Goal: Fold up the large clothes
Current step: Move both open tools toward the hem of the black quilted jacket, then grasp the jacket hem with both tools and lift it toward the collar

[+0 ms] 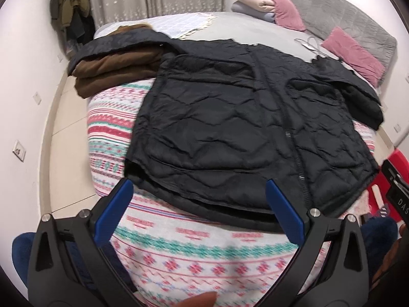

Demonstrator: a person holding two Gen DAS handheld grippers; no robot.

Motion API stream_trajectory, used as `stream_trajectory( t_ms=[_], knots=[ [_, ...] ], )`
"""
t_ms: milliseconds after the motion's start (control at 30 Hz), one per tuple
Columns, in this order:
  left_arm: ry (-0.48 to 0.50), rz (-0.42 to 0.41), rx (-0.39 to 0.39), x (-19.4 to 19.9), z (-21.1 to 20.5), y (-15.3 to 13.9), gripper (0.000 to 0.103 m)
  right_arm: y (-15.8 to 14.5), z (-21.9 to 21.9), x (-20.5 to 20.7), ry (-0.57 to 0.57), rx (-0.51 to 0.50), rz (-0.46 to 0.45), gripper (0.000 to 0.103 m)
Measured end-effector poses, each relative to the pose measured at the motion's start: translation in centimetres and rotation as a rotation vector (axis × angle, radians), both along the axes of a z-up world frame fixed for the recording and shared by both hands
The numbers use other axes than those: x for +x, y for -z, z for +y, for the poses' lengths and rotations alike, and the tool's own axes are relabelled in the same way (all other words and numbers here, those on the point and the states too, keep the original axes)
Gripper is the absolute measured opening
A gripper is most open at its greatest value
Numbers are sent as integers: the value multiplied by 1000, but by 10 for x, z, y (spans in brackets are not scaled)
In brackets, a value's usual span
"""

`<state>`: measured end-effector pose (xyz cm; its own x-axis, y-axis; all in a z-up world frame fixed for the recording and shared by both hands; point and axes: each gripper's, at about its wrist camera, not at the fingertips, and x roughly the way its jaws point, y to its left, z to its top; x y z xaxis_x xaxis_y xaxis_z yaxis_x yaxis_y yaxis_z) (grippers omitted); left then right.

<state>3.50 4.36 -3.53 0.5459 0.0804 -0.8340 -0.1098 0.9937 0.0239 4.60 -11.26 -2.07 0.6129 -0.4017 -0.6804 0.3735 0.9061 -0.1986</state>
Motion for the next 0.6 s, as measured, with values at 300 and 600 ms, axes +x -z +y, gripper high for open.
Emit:
stream_trajectory(
  t_ms=[300, 600],
  knots=[
    [-141, -6, -88, 21, 66, 25, 103, 41, -97, 37, -1, 237, 38, 103],
    [-163, 1, -137, 32, 93, 39, 95, 68, -186, 33, 97, 689, -10, 102]
  ],
)
